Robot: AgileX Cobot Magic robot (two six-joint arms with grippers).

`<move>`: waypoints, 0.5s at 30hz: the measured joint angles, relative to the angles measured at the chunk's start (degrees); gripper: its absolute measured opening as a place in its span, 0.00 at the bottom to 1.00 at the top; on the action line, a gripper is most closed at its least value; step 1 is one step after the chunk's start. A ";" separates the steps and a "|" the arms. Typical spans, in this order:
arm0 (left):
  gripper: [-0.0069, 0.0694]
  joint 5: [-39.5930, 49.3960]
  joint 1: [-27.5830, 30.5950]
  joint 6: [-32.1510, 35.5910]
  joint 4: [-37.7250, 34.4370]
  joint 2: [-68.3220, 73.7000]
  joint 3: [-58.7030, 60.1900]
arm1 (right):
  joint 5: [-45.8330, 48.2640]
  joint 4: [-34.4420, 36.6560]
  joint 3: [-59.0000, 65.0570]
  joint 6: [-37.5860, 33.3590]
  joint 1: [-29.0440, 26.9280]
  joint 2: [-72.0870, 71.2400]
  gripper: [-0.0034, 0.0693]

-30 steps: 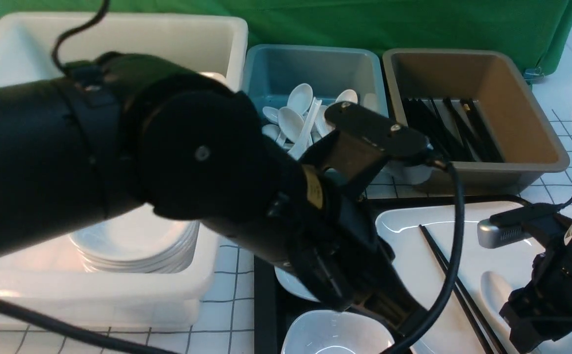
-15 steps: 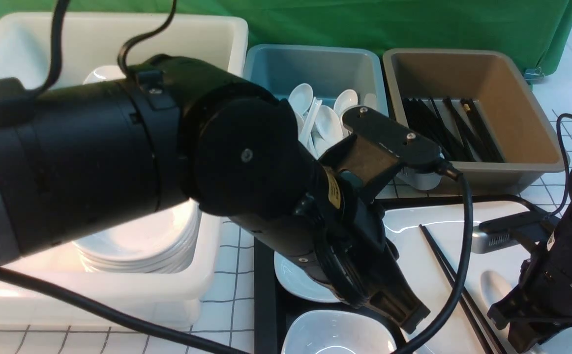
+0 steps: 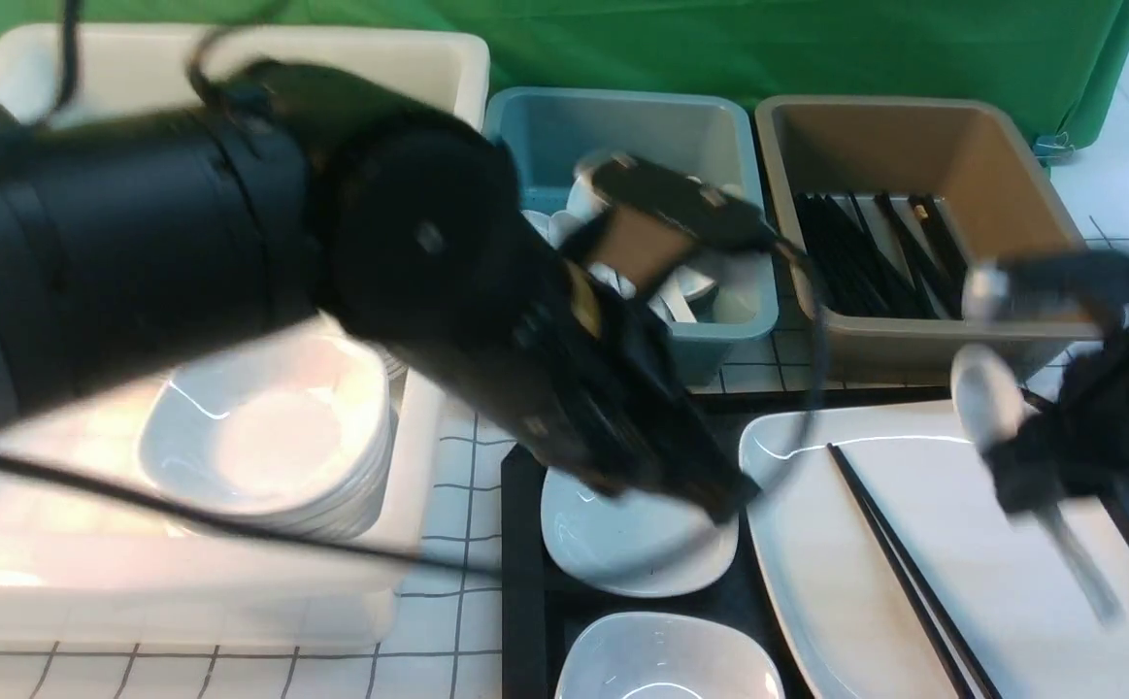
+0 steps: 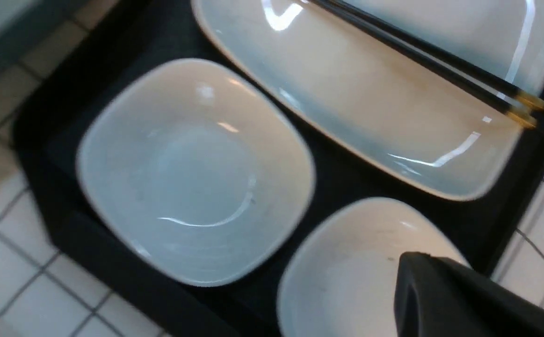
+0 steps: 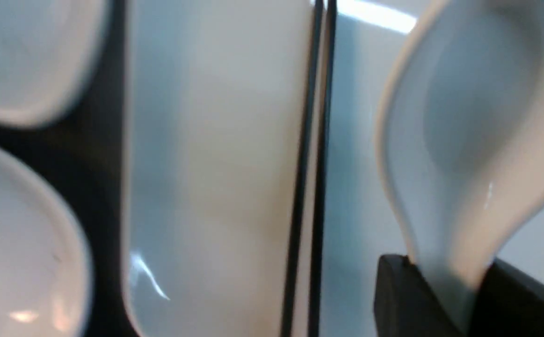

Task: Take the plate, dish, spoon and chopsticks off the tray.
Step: Use the right arm to grab a soup spoon from the plate, then use the right arm to put the soup spoon into the small storage box in the middle

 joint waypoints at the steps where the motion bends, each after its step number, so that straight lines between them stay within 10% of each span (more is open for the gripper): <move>1: 0.09 0.50 2.23 0.00 0.00 -0.33 -0.55 | 0.00 2.65 -2.77 -0.94 0.00 0.51 0.27; 15: 0.09 2.84 12.74 0.96 0.44 -6.09 -2.05 | -1.78 14.28 -52.22 -0.43 8.58 34.11 0.28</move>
